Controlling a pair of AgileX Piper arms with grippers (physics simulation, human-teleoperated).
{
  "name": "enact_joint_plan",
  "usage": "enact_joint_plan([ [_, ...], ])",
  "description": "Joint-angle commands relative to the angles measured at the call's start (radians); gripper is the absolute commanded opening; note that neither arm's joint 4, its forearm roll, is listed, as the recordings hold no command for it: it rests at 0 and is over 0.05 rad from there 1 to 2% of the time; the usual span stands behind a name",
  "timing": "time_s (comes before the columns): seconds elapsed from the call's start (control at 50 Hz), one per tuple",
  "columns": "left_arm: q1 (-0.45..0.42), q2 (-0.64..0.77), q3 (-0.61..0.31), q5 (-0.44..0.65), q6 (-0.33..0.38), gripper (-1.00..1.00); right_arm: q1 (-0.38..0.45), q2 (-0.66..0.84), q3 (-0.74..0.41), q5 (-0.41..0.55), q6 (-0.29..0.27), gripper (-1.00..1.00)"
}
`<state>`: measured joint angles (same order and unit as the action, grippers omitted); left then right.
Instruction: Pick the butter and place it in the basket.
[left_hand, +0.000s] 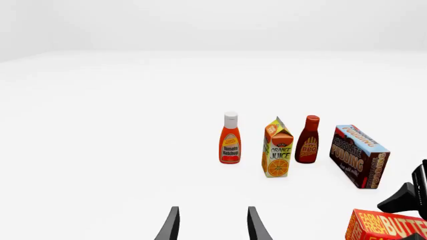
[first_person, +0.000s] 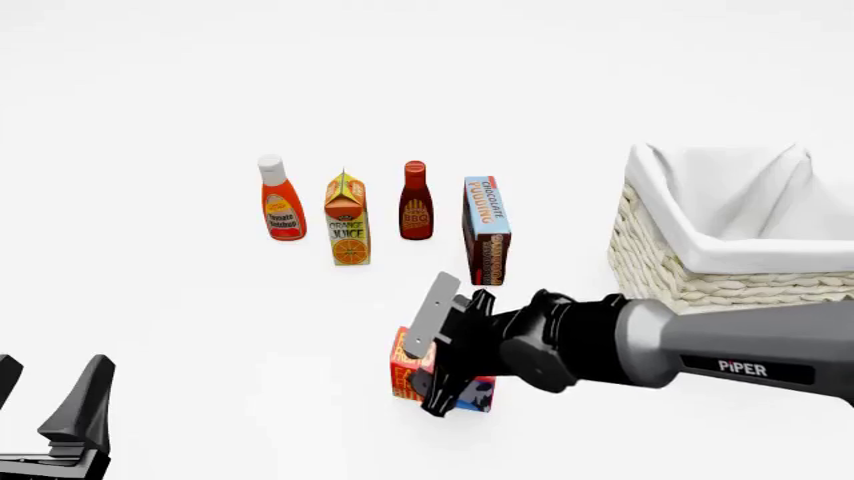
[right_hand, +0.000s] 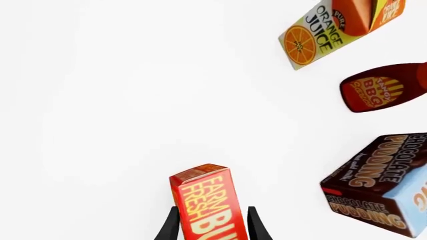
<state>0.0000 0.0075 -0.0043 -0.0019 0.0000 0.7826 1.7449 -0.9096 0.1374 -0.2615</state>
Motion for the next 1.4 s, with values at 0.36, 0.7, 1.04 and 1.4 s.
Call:
enact_joint_plan([
  [0.36,0.0,0.0,0.0,0.0,0.0,1.0,0.208,-0.185,0.331,-0.106,0.089,-1.0],
  [0.7,0.0,0.0,0.0,0.0,0.0,1.0,0.353,-0.491,0.51,-0.046,0.189,-1.0],
  [1.04,0.0,0.0,0.0,0.0,0.0,1.0,0.314,-0.556,0.416,0.08,0.15,-1.0],
  [1.4,0.0,0.0,0.0,0.0,0.0,1.0,0.31,-0.664,0.312,0.261,0.131,-1.0],
])
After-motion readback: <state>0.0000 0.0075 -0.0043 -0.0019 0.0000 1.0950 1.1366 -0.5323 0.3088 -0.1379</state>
